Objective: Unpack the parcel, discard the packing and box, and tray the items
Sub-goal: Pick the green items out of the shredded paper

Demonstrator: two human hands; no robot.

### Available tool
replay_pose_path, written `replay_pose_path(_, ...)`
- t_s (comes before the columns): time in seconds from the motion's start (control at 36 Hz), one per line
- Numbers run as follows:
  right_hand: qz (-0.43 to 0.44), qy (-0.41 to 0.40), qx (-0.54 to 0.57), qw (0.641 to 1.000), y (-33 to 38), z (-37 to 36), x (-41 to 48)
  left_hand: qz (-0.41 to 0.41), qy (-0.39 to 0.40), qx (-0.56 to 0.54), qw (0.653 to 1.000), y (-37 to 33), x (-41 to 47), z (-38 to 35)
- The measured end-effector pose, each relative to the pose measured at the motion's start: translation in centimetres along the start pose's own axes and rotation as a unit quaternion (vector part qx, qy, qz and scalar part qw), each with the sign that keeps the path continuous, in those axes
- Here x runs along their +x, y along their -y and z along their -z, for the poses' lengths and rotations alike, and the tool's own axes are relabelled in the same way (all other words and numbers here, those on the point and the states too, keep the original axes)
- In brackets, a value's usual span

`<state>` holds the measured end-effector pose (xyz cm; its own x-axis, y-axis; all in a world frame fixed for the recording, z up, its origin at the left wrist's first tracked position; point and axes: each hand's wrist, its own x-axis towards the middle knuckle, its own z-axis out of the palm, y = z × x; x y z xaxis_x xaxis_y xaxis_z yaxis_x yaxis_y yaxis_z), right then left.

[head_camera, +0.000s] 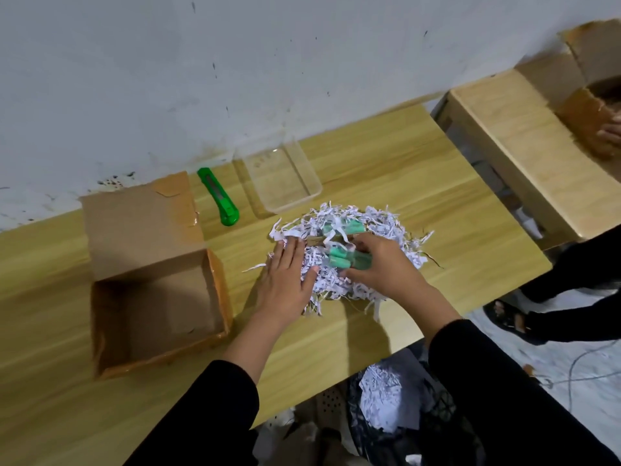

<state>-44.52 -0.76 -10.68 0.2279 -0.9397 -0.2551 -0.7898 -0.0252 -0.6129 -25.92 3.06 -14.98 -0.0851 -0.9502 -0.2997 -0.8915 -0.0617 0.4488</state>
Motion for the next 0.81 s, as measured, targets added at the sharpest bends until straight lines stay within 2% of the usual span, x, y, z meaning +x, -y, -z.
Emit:
replay_pose_path(0.14,0.003,-0.036,0.020,0.999,0.0,0.7,-0.7,0.023,-0.006,0.017,1.000,-0.5,-0.1,-0.2)
replay_pose_path(0.31,0.001,-0.133,0.082,0.988,-0.1,3.4,-1.1,0.011,-0.004,0.018,1.000,-0.4,-0.2,0.0)
replay_pose_path(0.44,-0.031,-0.221,0.169,0.960,-0.9,6.0,0.7,0.004,-0.004,0.014,1.000,-0.1,-0.3,0.1)
replay_pose_path(0.58,-0.069,-0.246,0.242,0.936,-1.6,6.5,3.7,0.011,-0.012,0.010,1.000,-0.3,-0.2,-0.1)
replay_pose_path(0.67,-0.074,-0.235,0.229,0.942,-2.1,6.2,5.5,0.009,-0.015,0.007,1.000,-0.2,-0.3,-0.1)
replay_pose_path(0.81,-0.058,-0.220,0.120,0.966,-2.5,5.6,8.1,0.007,-0.024,0.010,1.000,-0.1,-0.3,-0.4)
